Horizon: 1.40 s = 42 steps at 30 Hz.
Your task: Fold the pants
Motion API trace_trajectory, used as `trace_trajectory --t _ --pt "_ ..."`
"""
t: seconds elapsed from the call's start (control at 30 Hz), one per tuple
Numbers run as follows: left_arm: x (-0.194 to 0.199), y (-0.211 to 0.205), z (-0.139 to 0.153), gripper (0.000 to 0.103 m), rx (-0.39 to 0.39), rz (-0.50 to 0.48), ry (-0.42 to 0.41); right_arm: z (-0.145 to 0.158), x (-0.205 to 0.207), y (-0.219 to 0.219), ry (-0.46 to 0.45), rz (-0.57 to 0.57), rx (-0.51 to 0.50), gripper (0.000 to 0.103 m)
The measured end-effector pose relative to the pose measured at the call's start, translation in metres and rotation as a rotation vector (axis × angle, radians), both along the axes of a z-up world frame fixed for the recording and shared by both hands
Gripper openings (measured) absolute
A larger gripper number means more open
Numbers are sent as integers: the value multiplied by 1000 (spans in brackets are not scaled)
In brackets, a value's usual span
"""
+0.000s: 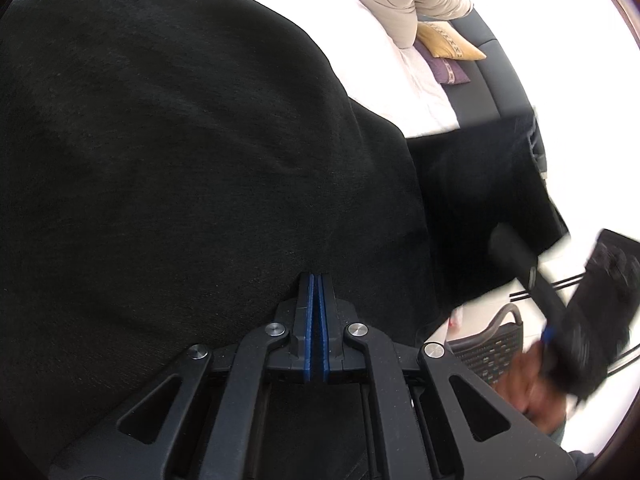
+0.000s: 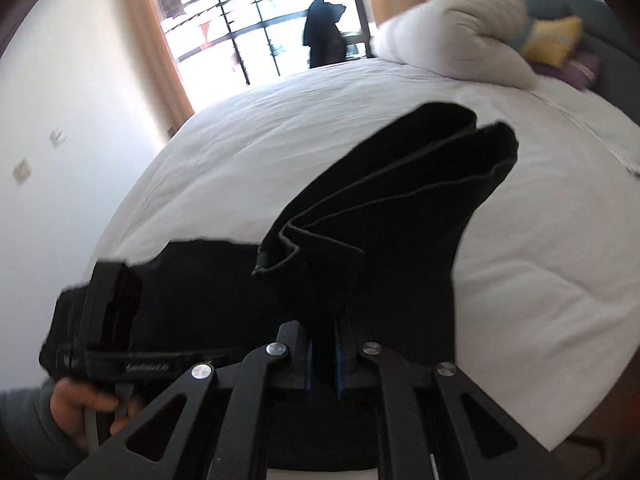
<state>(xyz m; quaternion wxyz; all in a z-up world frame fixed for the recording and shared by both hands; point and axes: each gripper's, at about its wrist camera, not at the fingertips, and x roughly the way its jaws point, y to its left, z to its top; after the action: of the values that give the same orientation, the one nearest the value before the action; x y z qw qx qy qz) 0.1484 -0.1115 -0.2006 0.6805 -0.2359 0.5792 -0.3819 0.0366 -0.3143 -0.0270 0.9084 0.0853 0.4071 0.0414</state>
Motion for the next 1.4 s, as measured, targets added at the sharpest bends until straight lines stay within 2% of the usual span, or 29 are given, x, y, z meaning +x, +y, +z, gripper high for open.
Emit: trace_trajectory --t 0.07,0.13,0.33,0.47,0.53,0.57,0.6,0.7,0.73,0.8,0.93,1.1,1.17,1.27,1.3,1.33,1.37,1.4 --pt "1 2 -1 3 -16 5 9 -10 2 37 40 115 -58 9" --pt "2 5 -2 3 -33 13 19 -20 1 56 72 163 -92 9" --pt "5 17 -3 3 -78 47 57 -13 -1 51 65 131 -87 9" --pt "8 42 -1 7 -171 129 124 -5 -7 56 40 145 -119 9" --pt "13 58 -2 31 -248 179 186 -4 -9 65 34 171 -155 9" --pt "15 63 -2 41 -288 196 205 -5 -14 79 26 209 -207 9" --pt "16 68 0 55 -319 211 213 -5 -14 79 26 209 -207 9" --pt "22 68 6 73 -339 210 229 -6 -24 101 2 264 -304 9" --pt "23 66 7 75 -333 204 232 -6 -29 108 -10 278 -336 9" --pt "27 64 6 76 -324 205 252 -8 -37 122 -41 299 -414 9" --pt "33 72 5 76 -345 222 275 -11 -42 127 -59 300 -476 9" --pt "32 79 3 76 -342 231 286 -12 -44 128 -58 294 -484 9" --pt "36 72 3 76 -311 213 282 -12 -46 132 -64 305 -491 9" --pt "32 58 6 76 -314 212 282 -11 -49 137 -72 321 -495 9" --pt "34 57 6 72 -310 214 285 -11 -51 139 -76 327 -501 9" --pt "29 58 5 57 -300 211 286 -11 -51 140 -78 334 -507 9" --pt "29 58 3 46 -286 209 292 -11 -52 141 -80 340 -509 9" --pt "28 56 2 30 -271 209 303 -11 -53 142 -81 345 -510 9"
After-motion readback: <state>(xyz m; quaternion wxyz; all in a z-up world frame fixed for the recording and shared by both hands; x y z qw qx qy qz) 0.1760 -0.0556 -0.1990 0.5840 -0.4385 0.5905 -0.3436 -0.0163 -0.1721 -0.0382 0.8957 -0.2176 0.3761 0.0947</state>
